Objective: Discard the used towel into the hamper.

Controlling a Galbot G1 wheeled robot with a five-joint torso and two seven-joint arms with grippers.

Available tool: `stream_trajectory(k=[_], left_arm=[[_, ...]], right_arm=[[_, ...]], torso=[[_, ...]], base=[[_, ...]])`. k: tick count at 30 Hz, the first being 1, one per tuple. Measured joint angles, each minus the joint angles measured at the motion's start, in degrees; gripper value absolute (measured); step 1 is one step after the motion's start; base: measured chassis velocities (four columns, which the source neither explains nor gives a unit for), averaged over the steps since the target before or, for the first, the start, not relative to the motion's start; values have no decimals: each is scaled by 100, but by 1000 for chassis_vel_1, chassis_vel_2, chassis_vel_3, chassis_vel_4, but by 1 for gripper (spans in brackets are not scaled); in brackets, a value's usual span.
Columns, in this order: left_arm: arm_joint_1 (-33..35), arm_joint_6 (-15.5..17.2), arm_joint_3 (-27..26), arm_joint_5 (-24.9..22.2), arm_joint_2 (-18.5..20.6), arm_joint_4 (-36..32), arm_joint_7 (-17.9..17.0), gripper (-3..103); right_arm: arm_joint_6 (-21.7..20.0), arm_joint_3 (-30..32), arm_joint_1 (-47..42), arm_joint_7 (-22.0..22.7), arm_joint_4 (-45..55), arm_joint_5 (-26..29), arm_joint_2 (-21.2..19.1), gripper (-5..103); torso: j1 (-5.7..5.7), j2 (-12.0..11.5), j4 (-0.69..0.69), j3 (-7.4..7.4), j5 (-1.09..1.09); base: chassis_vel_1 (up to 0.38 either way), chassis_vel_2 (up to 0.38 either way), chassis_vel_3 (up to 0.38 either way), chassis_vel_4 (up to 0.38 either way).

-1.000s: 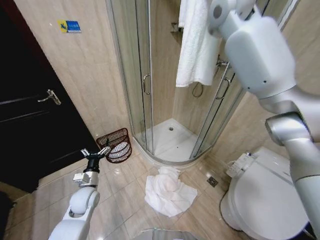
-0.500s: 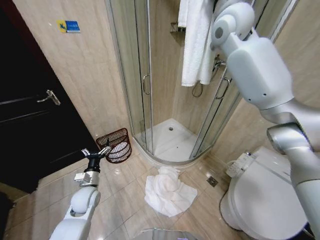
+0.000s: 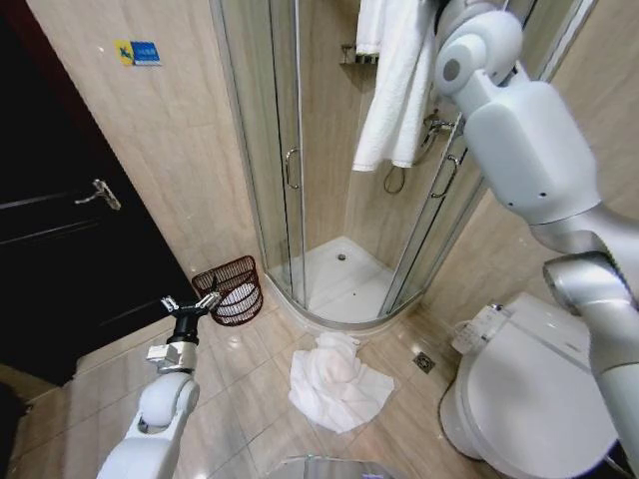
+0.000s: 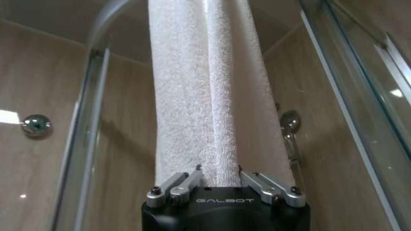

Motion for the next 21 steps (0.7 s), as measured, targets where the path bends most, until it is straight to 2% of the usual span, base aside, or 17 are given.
stream_trajectory(k=[4,12,14,15,18,19,21], left_arm=[[13,-20,21,42,-37,-1,0,100],[11,-31,9,57,-27,-21,3,100],[4,-32,8,82,-36,-25,5,100],[4,-32,8,82,-36,-25,5,100],[17,-38,37,161,-68,-32,6,100],[17,-38,37,161,-68,-32,6,100],[19,-42,77,219,-92,-33,8,100]], right_arm=[[-7,-37,-174,86,400,134,-263,7],[-5,168,-1145,127,1438,298,-1131,7],[-8,332,-1581,54,1778,324,-1468,7],[-8,332,-1581,54,1778,324,-1468,7],[-42,745,-2404,-150,2228,323,-1878,7],[-42,745,-2404,-150,2228,323,-1878,7],[-50,1100,-3033,-270,2528,309,-2091,7]], torso=[[-1,0,0,-1,-1],[-1,0,-1,-1,3],[-1,0,-2,-1,2],[-1,0,-2,-1,2],[-1,0,-1,0,3],[-1,0,-1,0,3],[-1,0,-1,0,3]], base=[[0,0,0,0],[0,0,0,0],[0,0,0,0],[0,0,0,0],[0,0,0,0],[0,0,0,0],[0,0,0,0]])
